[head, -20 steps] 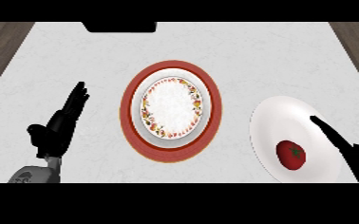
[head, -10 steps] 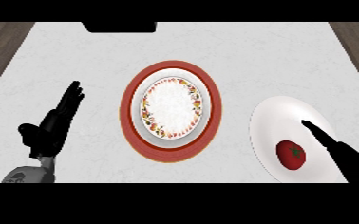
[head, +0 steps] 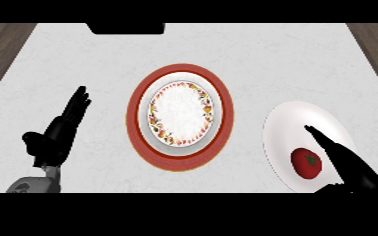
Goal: Pick the tomato from the plate and place it in the plate
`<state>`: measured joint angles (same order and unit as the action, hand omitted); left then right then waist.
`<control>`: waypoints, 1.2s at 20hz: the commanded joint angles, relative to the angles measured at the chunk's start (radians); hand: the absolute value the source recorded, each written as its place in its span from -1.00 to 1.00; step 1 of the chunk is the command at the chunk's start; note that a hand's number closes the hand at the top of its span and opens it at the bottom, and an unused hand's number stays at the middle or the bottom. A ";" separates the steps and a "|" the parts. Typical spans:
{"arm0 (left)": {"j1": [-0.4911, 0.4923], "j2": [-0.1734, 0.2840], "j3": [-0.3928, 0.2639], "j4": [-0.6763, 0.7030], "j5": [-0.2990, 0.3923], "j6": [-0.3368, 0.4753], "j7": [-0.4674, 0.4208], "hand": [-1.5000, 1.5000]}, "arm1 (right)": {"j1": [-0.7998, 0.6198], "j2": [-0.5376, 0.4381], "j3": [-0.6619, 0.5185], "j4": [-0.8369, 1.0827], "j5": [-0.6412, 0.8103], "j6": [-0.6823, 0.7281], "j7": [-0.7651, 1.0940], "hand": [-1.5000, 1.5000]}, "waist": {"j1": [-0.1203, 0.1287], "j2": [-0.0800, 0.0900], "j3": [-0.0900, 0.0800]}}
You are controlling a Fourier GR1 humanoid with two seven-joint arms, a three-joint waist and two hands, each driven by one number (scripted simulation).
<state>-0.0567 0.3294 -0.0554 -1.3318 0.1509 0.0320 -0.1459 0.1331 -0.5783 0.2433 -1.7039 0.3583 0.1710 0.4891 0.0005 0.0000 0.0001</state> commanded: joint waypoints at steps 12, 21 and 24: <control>-0.032 -0.066 0.055 0.094 -0.072 -0.034 -0.046 0.00 | -0.060 0.101 -0.046 0.213 0.114 0.078 -0.229 1.00 | -0.002 0.001 0.000; 0.000 -0.068 0.049 -0.027 -0.094 -0.018 0.044 0.00 | 0.085 0.219 0.000 0.017 0.319 -0.147 -0.104 1.00 | -0.013 -0.004 -0.001; 0.042 -0.048 0.082 -0.033 -0.075 -0.021 0.016 0.00 | 0.246 0.251 0.005 -0.066 0.462 -0.310 0.014 1.00 | -0.046 -0.016 -0.003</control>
<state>-0.0489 0.2773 0.0177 -1.3422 0.0772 0.0023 -0.1229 0.2321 -0.3874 0.2133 -1.6797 0.6840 0.0064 0.3753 -0.0216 -0.0127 -0.0104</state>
